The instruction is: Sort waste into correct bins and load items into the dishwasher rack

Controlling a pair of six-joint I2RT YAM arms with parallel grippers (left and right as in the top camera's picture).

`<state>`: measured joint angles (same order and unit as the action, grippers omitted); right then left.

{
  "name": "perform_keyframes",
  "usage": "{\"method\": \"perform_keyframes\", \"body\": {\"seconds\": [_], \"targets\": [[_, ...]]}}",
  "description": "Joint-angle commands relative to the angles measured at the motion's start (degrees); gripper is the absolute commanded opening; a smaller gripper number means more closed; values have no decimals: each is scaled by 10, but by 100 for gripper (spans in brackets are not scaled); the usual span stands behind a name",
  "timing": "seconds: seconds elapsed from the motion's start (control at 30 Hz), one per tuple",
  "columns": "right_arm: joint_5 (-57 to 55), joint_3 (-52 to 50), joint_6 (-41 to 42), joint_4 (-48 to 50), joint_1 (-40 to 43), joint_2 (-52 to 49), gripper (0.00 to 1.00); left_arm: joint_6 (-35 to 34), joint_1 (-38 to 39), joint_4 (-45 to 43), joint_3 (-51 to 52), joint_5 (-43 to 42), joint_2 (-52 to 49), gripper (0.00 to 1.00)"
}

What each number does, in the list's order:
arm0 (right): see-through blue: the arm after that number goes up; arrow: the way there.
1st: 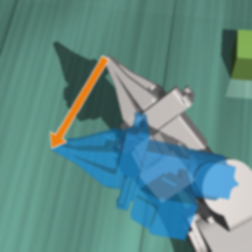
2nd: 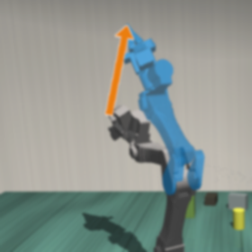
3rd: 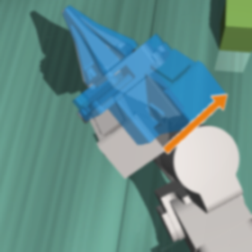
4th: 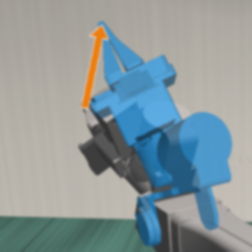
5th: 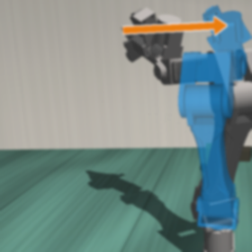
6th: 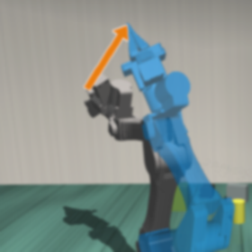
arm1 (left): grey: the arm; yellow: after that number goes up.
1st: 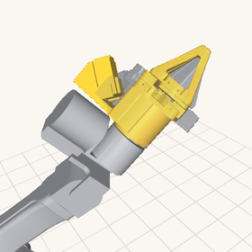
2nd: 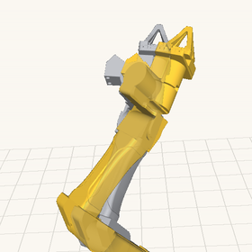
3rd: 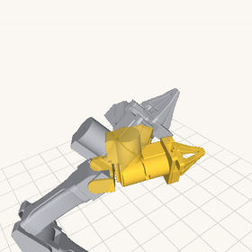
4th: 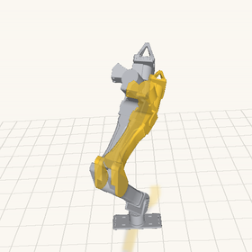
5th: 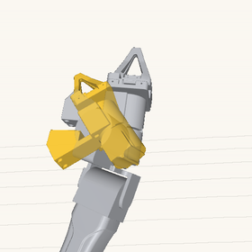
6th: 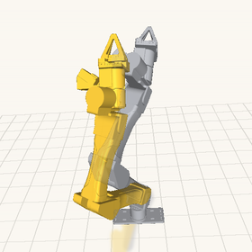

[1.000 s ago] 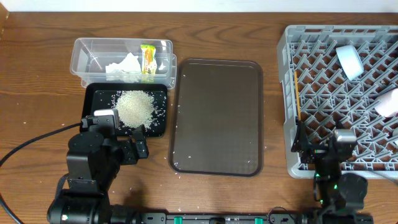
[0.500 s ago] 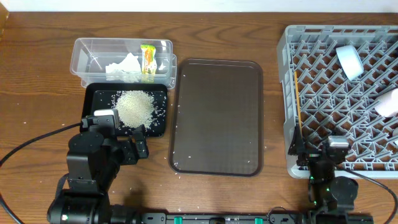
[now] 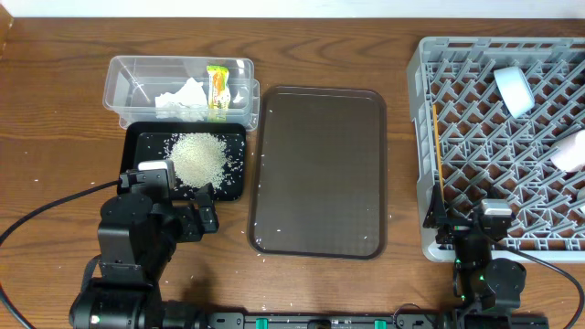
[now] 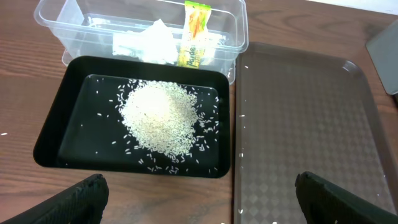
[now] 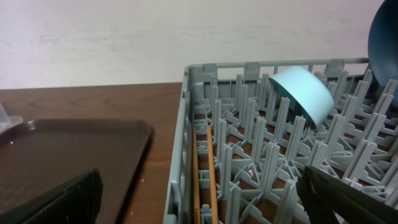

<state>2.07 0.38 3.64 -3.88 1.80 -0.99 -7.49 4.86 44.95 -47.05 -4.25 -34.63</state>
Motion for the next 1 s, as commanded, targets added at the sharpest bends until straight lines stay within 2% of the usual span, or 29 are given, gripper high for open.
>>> {"method": "perform_keyframes", "body": {"seconds": [0.0,0.6,0.77,0.97], "targets": [[-3,-1,-7,-2,-7,1,99,-3,-3,-1,3,7,2,99],[-3,-1,-7,-2,-7,1,99,-1,-3,0,3,7,2,99],[-3,-1,-7,-2,-7,1,99,4,-3,35,6,11,12,99],[-3,-1,-7,-2,-7,1,99,16,-4,-53,70,41,72,99]]}}
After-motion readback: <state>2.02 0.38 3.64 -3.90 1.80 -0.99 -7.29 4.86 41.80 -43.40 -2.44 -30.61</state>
